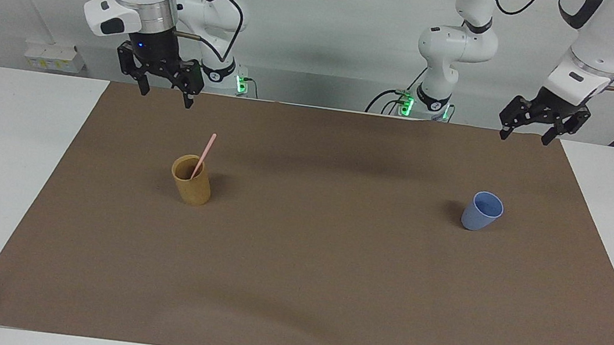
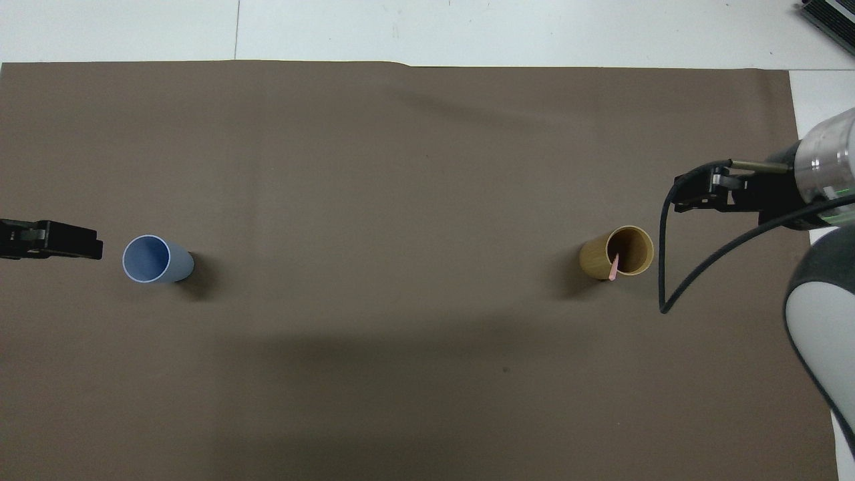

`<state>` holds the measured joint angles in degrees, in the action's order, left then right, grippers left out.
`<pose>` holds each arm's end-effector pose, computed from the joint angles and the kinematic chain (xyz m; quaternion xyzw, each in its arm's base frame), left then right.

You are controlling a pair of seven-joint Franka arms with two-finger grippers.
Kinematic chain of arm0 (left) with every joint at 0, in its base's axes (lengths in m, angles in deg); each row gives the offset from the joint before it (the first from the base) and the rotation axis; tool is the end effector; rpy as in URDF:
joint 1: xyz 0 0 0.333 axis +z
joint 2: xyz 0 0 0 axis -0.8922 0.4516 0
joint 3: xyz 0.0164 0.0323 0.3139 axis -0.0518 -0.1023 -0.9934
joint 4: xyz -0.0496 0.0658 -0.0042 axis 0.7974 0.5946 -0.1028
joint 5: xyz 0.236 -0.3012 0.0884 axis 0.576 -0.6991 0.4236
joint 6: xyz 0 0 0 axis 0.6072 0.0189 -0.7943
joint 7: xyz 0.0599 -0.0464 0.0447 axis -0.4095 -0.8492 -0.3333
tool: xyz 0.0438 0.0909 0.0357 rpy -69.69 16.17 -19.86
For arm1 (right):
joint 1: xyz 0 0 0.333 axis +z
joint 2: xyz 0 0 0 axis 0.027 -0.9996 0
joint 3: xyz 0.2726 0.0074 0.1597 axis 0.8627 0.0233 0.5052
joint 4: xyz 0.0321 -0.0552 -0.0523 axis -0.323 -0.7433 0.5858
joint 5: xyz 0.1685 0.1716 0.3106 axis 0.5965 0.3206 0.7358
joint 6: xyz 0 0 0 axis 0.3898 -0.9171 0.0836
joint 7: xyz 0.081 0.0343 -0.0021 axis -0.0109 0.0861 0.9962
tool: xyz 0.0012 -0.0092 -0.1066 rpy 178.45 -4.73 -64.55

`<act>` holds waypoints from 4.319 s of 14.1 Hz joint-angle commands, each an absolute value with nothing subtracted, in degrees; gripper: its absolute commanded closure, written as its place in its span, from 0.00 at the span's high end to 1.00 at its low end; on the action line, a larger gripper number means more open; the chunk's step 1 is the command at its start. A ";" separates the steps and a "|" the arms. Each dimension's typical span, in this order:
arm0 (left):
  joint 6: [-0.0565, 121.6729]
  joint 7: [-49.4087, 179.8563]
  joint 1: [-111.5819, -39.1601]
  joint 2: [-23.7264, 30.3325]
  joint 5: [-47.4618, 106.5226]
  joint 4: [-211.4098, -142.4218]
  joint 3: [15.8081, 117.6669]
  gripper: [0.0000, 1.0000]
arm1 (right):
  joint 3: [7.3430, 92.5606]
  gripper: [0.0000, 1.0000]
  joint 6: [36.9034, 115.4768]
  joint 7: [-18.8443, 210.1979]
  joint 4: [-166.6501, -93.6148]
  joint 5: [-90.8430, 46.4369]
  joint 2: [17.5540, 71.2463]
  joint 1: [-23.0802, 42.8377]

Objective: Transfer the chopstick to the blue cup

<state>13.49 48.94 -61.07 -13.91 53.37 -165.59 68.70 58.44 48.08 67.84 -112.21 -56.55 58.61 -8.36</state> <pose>0.5142 -0.0316 0.6291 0.9995 -0.0322 0.0034 0.0065 0.5538 0.0778 0.6500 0.9947 -0.0960 0.0291 0.0238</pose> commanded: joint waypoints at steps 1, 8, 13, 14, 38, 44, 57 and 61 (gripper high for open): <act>12.25 48.99 -61.04 -14.23 53.79 -164.75 69.07 1.00 | 49.94 1.00 48.68 69.22 -111.81 -55.61 58.77 -0.91; 12.77 48.99 -61.66 -15.81 53.79 -168.08 69.07 1.00 | 46.62 1.00 48.42 69.57 -112.07 -55.52 58.69 1.44; 22.68 48.99 -61.04 -15.90 53.79 -178.35 68.98 1.00 | 46.62 1.00 48.59 69.05 -112.16 -55.43 58.69 1.35; 25.75 48.99 -60.96 -15.81 53.79 -180.98 68.98 1.00 | 46.62 1.00 48.42 69.31 -112.16 -55.43 58.69 1.35; 49.43 40.45 -54.72 -5.71 53.88 -192.18 69.07 0.00 | 46.62 1.00 48.24 68.96 -112.25 -55.43 58.69 -0.14; 40.64 59.92 -68.48 -5.35 53.44 -186.02 69.42 0.00 | 46.62 1.00 47.89 68.87 -112.34 -55.43 58.69 -1.28; 51.53 85.99 -87.33 2.29 52.91 -184.44 69.42 0.00 | 46.62 1.00 48.33 68.69 -112.86 -55.43 58.86 -1.11; 50.31 86.08 -87.32 2.47 53.00 -184.00 69.33 0.68 | 46.71 1.00 48.68 68.61 -112.78 -55.43 58.77 -1.11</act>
